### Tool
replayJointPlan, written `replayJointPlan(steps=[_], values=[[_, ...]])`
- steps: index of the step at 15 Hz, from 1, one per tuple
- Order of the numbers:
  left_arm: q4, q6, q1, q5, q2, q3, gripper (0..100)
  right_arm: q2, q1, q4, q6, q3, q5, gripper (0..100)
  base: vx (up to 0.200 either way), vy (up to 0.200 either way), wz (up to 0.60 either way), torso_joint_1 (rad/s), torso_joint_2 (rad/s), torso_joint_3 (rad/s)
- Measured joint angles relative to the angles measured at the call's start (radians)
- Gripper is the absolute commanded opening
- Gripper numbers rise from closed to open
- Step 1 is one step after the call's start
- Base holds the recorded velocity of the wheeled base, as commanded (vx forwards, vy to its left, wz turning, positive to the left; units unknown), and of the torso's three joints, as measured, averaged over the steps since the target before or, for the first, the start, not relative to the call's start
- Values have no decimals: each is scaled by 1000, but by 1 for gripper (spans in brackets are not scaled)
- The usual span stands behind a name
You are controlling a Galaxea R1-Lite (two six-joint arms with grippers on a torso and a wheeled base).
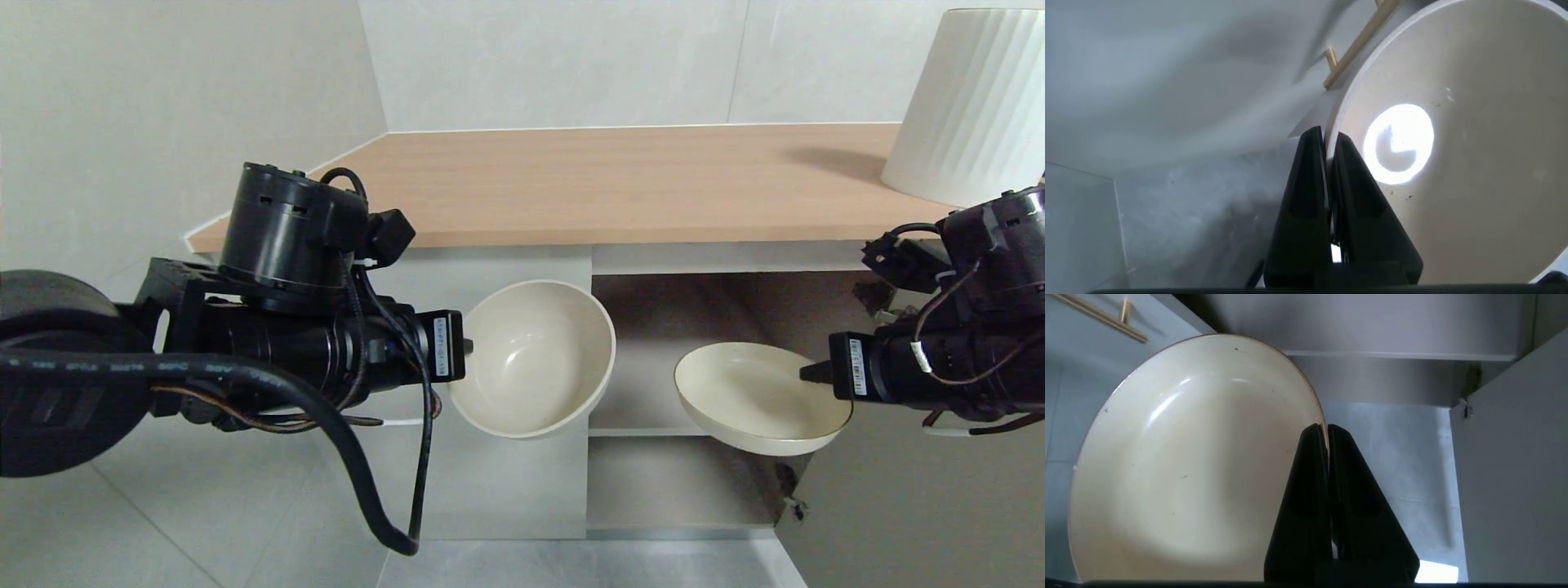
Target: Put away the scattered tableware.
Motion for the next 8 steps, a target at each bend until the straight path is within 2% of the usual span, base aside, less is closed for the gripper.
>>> replayJointPlan(steps=[3, 8], values=[[4, -3, -19, -3, 4, 4, 0, 28, 0, -23, 2, 0, 0, 0, 0, 0, 0, 0, 0, 0], [5, -4, -42, -2, 35, 13, 0, 196, 0, -188, 19, 10, -67, 0, 0, 0, 0, 0, 0, 0]])
